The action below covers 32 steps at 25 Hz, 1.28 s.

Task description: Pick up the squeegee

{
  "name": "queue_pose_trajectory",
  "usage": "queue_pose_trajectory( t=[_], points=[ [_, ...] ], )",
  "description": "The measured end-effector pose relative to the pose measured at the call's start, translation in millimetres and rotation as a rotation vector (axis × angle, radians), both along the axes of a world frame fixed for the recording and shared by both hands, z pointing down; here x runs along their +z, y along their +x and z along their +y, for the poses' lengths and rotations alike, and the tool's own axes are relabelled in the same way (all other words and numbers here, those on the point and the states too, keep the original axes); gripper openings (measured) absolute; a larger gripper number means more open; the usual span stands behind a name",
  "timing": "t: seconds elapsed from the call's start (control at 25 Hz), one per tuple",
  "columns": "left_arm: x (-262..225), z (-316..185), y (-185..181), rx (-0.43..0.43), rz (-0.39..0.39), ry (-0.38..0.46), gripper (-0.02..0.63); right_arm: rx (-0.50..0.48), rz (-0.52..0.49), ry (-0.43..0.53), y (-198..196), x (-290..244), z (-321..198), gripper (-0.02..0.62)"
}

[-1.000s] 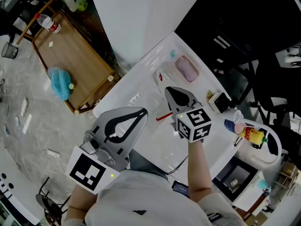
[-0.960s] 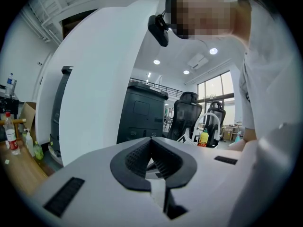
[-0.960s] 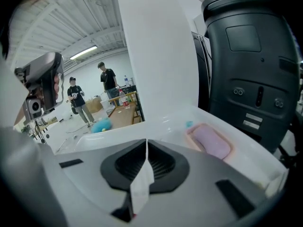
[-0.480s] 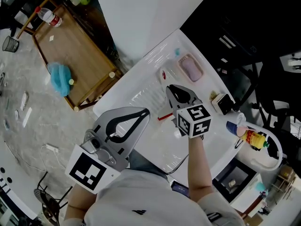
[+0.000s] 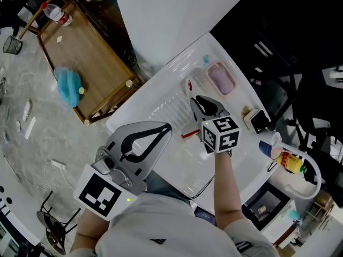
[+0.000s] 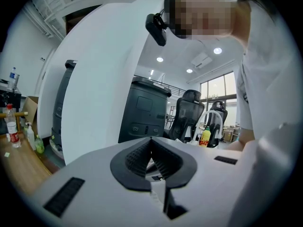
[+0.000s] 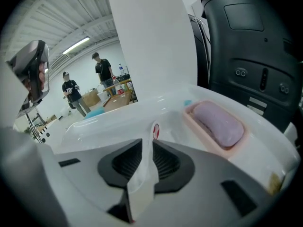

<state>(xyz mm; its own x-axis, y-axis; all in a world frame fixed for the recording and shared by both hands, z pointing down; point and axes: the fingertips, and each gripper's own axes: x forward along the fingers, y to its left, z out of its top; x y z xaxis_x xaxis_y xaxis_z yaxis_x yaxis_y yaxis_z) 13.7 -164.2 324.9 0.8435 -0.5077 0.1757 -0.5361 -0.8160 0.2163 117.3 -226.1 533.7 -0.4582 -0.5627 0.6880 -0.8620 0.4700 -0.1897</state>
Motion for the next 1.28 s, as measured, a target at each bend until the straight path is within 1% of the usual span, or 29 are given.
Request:
queue_pose_trajectory(
  t=[0.36, 1.04, 1.28],
  points=[
    [6.7, -7.5, -3.4, -0.014, 0.002, -0.016, 0.012, 0.001, 0.041, -0.063, 3.5, 24.9, -1.9, 0.084],
    [13.4, -16.0, -8.1, -0.024, 0.005, -0.036, 0.012, -0.017, 0.088, -0.131, -0.1, 47.5, -1.4, 0.108],
    [14.0, -16.2, -10.1, -0.027, 0.006, -0.035, 0.012, -0.010, 0.109, -0.135, 0.2, 49.8, -2.5, 0.117]
  ],
)
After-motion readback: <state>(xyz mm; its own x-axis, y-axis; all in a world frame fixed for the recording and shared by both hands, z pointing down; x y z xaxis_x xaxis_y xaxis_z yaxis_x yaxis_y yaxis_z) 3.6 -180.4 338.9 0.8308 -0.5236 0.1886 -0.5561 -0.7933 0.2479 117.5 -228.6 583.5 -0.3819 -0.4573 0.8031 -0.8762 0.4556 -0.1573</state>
